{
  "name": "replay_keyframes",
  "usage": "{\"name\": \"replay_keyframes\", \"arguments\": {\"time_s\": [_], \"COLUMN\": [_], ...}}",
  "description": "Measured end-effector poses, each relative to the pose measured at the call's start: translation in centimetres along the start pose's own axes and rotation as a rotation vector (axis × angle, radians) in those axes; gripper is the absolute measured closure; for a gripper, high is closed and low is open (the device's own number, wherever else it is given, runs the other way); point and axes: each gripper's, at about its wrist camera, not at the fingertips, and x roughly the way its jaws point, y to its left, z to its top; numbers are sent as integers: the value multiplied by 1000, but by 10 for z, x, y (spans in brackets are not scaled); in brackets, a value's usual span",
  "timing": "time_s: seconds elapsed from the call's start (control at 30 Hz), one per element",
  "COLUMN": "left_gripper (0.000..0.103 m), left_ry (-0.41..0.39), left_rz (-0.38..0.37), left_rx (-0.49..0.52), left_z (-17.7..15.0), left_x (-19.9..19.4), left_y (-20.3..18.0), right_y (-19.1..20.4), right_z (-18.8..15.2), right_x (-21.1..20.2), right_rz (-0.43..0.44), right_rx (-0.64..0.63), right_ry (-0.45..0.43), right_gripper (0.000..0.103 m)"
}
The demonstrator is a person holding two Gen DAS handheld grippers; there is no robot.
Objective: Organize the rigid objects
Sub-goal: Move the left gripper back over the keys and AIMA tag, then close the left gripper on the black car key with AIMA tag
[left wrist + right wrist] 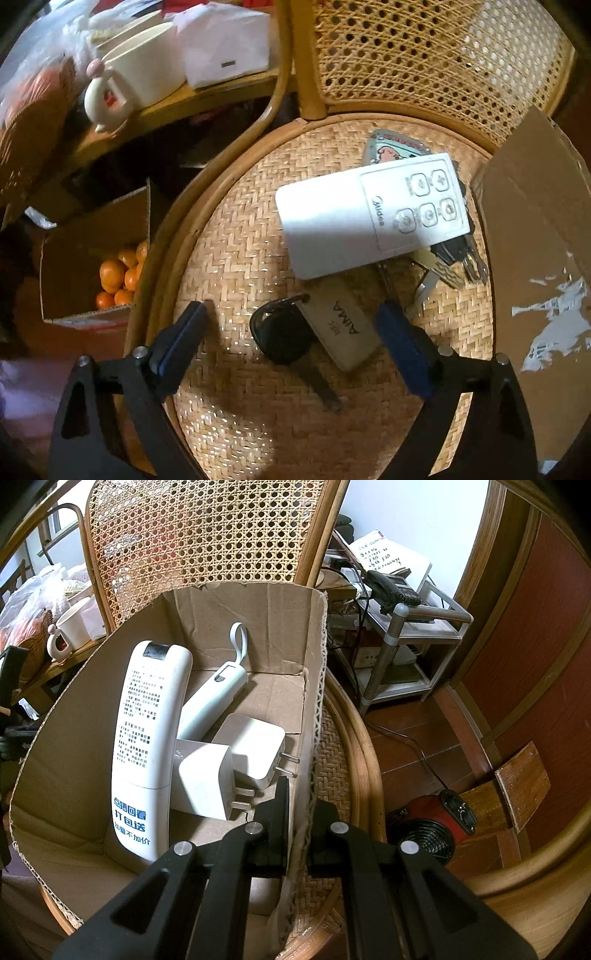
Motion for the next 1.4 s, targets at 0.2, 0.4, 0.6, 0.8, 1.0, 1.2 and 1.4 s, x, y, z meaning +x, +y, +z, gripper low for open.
{"name": "replay_keyframes", "arguments": {"time_s": [0.2, 0.4, 0.6, 0.8, 1.0, 1.2, 1.4], "left_gripper": [43, 67, 70, 101, 101, 101, 101], "left_ry": [-40, -48, -45, -31, -44, -44, -68], "left_rz": [-12, -62, -112, -204, -163, -160, -149], "left_rx": [86, 108, 111, 53, 93, 94, 123], "left_z": [-7, -7, -5, -5, -7, -8, -11], "left_x": [-10, -19, -22, -30, -33, -33, -38], "left_y": [-19, -28, -27, -16, -21, -22, -28], "right_y": [0, 0, 1, 1, 1, 1, 1], "right_z": [0, -1, -1, 0, 0, 0, 0], "right_x": [0, 1, 1, 1, 1, 1, 1], "right_rz": [-1, -1, -1, -1, -1, 0, -1], "right_rx": [1, 0, -1, 0, 0, 0, 0], "right_ry": [0, 0, 0, 0, 0, 0, 1], "right_gripper": [95, 95, 95, 95, 95, 95, 95]}}
